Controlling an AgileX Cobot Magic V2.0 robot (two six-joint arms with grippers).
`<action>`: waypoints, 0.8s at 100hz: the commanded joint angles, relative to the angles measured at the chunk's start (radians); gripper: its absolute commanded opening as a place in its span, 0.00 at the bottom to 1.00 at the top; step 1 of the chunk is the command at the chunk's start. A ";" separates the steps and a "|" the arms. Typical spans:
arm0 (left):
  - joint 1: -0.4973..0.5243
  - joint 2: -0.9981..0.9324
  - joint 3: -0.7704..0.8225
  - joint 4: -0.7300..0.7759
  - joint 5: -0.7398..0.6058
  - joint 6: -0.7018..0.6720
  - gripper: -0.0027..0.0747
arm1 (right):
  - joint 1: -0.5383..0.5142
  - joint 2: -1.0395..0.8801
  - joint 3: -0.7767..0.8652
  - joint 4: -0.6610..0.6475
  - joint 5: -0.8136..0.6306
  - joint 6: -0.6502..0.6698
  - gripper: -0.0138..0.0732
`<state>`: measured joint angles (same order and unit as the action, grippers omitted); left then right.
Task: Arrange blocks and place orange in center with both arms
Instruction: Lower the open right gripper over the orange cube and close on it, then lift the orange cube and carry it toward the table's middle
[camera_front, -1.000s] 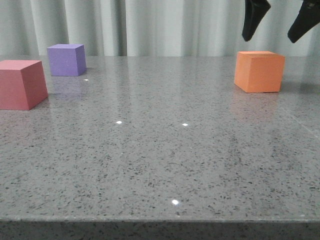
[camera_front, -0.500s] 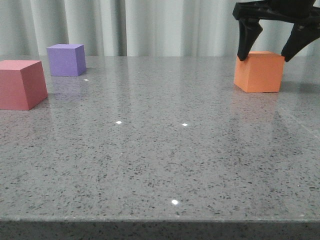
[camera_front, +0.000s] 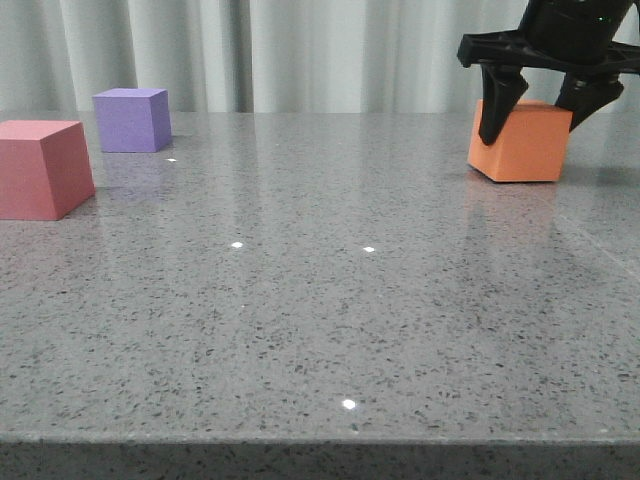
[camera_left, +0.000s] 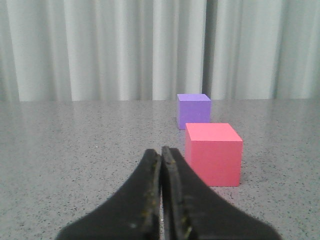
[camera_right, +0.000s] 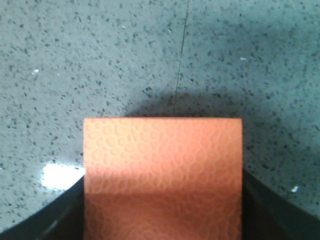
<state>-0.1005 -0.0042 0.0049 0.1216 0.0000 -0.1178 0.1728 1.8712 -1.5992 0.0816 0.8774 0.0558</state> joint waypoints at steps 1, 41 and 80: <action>0.000 -0.030 0.044 -0.002 -0.078 -0.001 0.01 | 0.000 -0.051 -0.032 0.035 -0.047 -0.007 0.32; 0.000 -0.030 0.044 -0.002 -0.078 -0.001 0.01 | 0.126 -0.069 -0.060 -0.097 -0.014 0.267 0.27; 0.000 -0.030 0.044 -0.002 -0.078 -0.001 0.01 | 0.369 0.057 -0.383 -0.325 0.104 0.554 0.24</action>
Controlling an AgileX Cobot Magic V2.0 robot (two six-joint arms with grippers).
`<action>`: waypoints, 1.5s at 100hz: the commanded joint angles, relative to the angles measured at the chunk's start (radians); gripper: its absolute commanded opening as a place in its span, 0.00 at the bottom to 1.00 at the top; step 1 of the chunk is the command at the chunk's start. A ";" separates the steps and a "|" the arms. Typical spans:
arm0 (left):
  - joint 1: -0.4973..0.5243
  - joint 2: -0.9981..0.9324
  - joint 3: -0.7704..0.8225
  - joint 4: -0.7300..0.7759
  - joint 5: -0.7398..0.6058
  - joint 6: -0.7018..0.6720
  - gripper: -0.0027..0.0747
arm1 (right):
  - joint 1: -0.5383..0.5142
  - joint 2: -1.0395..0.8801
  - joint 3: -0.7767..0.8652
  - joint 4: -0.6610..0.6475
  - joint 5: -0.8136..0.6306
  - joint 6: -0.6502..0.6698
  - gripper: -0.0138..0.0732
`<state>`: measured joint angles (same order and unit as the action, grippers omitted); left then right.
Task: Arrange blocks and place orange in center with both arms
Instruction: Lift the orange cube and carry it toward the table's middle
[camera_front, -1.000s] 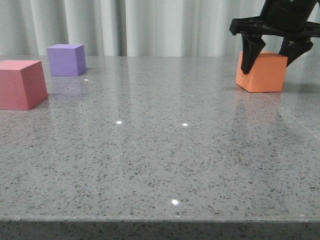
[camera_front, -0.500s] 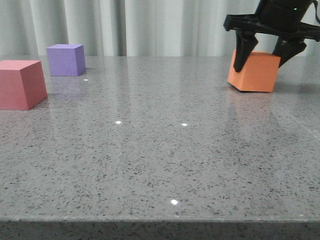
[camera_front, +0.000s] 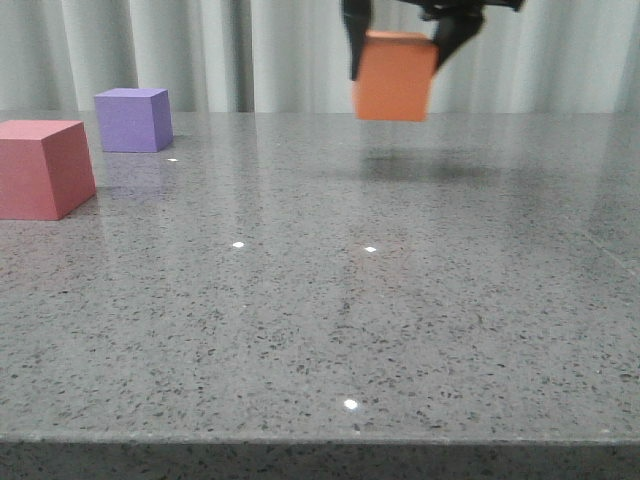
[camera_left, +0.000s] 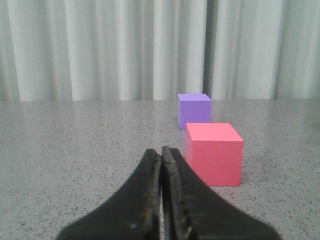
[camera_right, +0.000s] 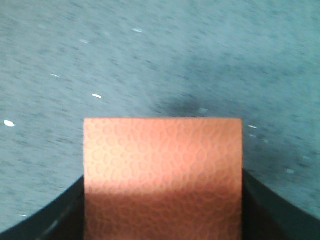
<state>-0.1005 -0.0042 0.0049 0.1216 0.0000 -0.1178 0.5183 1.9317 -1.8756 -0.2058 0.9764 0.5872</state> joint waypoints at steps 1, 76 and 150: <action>0.000 -0.030 0.044 -0.002 -0.078 -0.001 0.01 | 0.028 0.006 -0.115 -0.035 0.012 0.022 0.24; 0.000 -0.030 0.044 -0.002 -0.078 -0.001 0.01 | 0.102 0.312 -0.506 0.081 0.159 0.085 0.24; 0.000 -0.030 0.044 -0.002 -0.078 -0.001 0.01 | 0.100 0.313 -0.623 0.088 0.199 0.053 0.91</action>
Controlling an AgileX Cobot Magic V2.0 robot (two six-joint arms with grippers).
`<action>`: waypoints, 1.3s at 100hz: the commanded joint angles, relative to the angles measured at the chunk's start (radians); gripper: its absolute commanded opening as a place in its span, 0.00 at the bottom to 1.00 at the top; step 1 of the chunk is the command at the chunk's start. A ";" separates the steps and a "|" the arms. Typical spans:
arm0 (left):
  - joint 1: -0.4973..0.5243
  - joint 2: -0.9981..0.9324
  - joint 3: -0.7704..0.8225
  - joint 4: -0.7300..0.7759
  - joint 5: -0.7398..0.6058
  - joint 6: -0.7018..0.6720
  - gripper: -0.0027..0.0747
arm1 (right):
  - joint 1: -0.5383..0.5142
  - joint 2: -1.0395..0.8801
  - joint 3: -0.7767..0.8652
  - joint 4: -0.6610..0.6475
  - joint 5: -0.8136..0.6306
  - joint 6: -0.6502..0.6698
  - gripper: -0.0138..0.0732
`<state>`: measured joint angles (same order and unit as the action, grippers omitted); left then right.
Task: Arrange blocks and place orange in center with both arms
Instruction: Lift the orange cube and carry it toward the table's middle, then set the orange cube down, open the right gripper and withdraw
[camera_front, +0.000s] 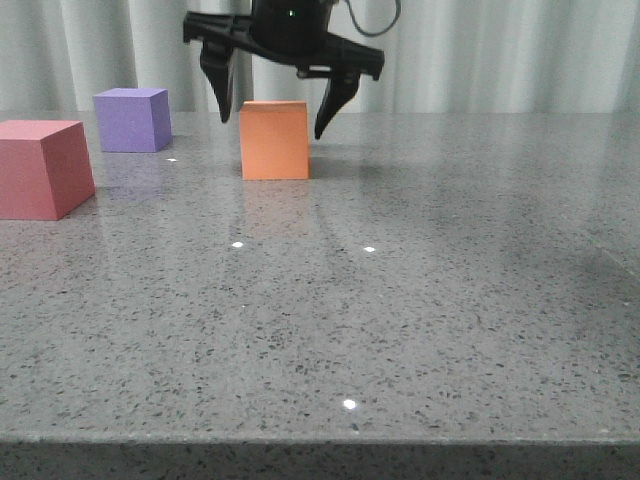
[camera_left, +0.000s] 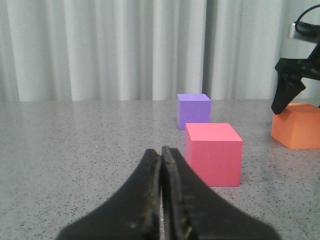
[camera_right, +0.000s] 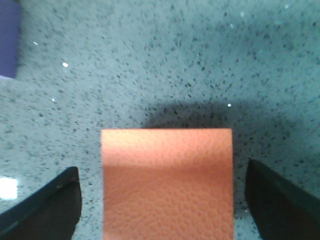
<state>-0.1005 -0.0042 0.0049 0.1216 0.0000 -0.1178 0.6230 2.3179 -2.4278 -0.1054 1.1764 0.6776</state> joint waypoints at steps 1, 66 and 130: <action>0.000 -0.030 0.044 -0.002 -0.078 -0.001 0.01 | -0.005 -0.073 -0.074 -0.012 0.005 -0.042 0.91; 0.000 -0.030 0.044 -0.002 -0.078 -0.001 0.01 | -0.193 -0.290 -0.091 -0.168 0.155 -0.311 0.91; 0.000 -0.030 0.044 -0.002 -0.078 -0.001 0.01 | -0.403 -0.833 0.777 -0.143 -0.164 -0.384 0.91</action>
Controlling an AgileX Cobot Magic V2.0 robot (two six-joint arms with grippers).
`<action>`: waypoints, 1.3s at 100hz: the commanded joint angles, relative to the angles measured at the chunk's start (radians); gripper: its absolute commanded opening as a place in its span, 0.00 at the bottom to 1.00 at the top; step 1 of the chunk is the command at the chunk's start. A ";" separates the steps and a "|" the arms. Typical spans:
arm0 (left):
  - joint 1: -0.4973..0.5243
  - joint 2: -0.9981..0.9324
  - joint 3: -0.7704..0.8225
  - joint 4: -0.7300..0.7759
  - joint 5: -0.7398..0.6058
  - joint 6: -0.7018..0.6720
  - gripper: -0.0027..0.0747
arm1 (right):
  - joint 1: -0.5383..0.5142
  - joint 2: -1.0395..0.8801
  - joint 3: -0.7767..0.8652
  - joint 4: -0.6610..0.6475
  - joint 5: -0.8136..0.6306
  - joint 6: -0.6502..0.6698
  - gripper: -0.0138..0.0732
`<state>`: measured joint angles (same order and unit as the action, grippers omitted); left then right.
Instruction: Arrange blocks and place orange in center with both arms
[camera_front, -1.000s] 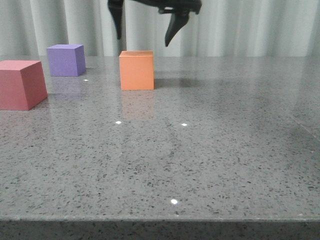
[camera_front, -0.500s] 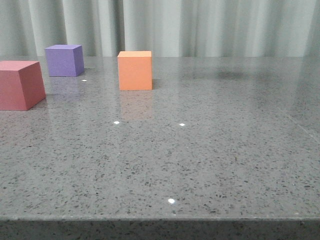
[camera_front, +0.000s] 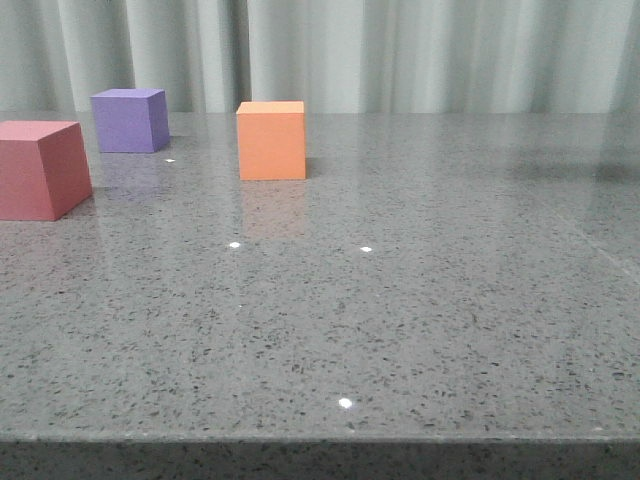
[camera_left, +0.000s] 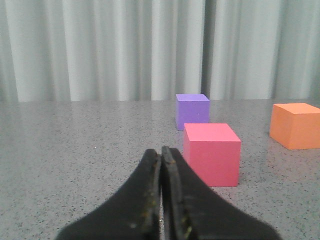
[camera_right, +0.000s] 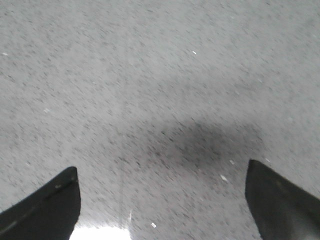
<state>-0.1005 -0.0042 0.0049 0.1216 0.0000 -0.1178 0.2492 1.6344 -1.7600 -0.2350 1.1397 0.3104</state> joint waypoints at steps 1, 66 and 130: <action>0.000 -0.030 0.044 -0.002 -0.078 -0.001 0.01 | -0.036 -0.169 0.152 -0.013 -0.139 -0.017 0.91; 0.000 -0.030 0.044 -0.002 -0.078 -0.001 0.01 | -0.093 -1.080 1.092 -0.016 -0.531 -0.010 0.91; 0.000 -0.030 0.044 -0.002 -0.078 -0.001 0.01 | -0.093 -1.359 1.296 -0.083 -0.736 -0.010 0.81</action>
<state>-0.1005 -0.0042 0.0049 0.1216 0.0000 -0.1178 0.1612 0.2668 -0.4402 -0.2899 0.4920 0.3063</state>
